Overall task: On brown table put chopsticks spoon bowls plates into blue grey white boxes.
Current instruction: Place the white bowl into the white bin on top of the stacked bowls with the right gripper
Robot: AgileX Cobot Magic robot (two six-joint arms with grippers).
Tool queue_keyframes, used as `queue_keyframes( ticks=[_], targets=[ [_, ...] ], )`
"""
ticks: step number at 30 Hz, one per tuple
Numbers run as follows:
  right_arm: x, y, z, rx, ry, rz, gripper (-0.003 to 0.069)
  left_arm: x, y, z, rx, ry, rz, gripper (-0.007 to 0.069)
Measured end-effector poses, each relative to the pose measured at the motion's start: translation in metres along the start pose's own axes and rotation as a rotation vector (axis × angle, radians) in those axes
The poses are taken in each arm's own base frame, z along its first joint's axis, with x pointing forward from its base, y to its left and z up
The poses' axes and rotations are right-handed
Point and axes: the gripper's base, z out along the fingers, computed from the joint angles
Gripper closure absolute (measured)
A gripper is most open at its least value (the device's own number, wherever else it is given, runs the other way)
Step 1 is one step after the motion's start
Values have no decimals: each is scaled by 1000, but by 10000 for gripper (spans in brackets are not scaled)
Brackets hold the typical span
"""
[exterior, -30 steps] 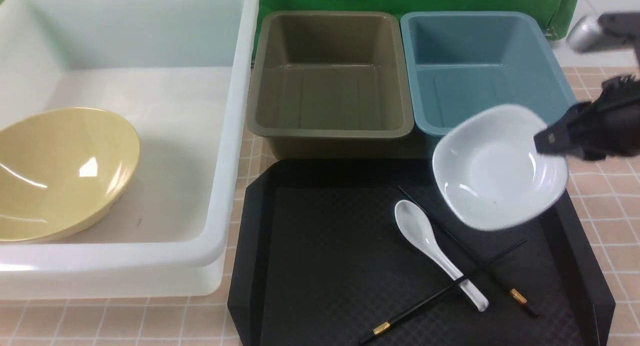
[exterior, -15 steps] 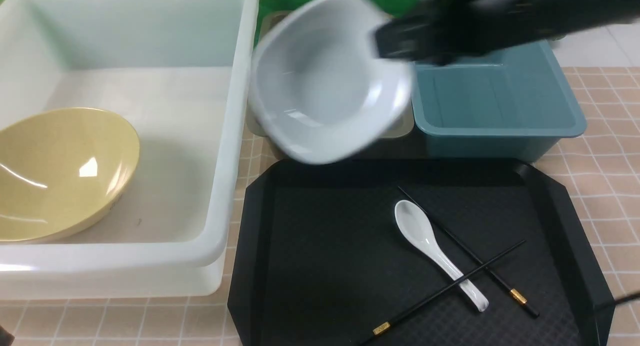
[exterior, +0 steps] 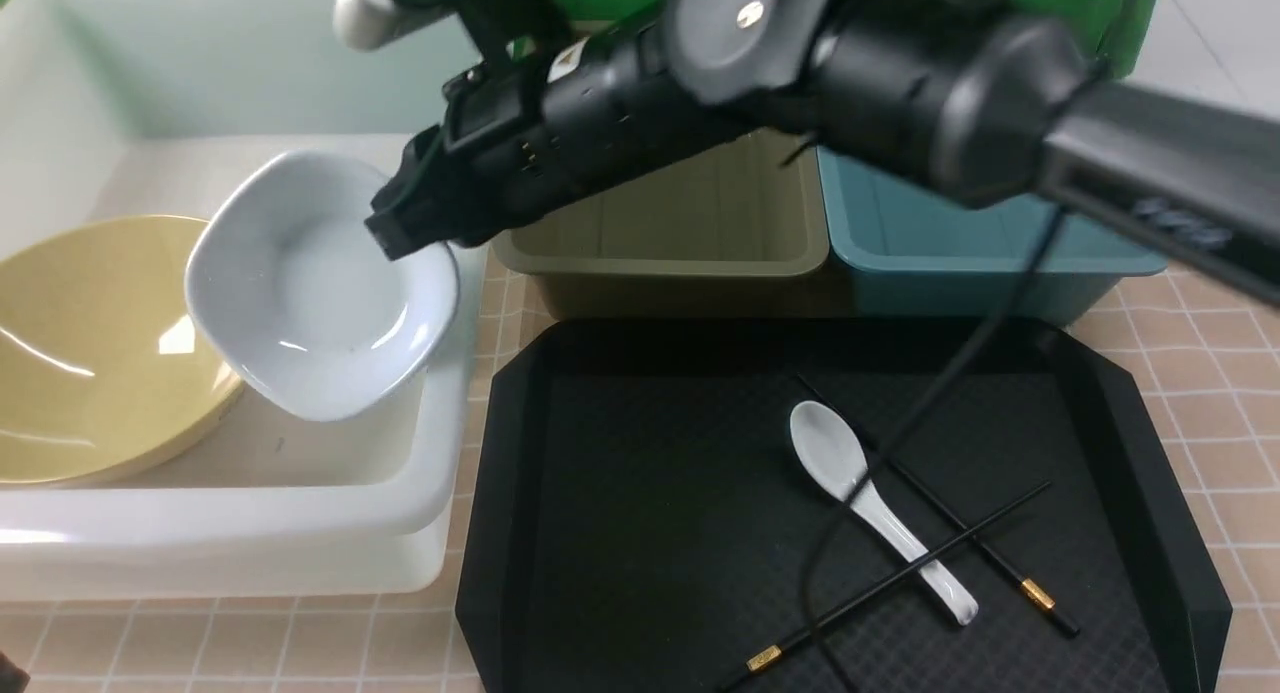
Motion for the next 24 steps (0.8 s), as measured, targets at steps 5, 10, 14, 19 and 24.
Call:
queue_keyframes(
  ticks=[5,10,14,19,24],
  targets=[
    [10,-13,35,3,17,31,573,0,0,0,0,0,0,630],
    [14,-18,44,32,36,4,573,-1,0,0,0,-6,0,630],
    [13,-19,45,59,17,1,573,-1,0,0,1,-10,0,630],
    [16,-15,59,79,-22,-15,573,-1,0,0,1,-11,0,630],
    [19,0,71,71,-43,-49,573,-1,0,0,0,-12,1,630]
  ],
)
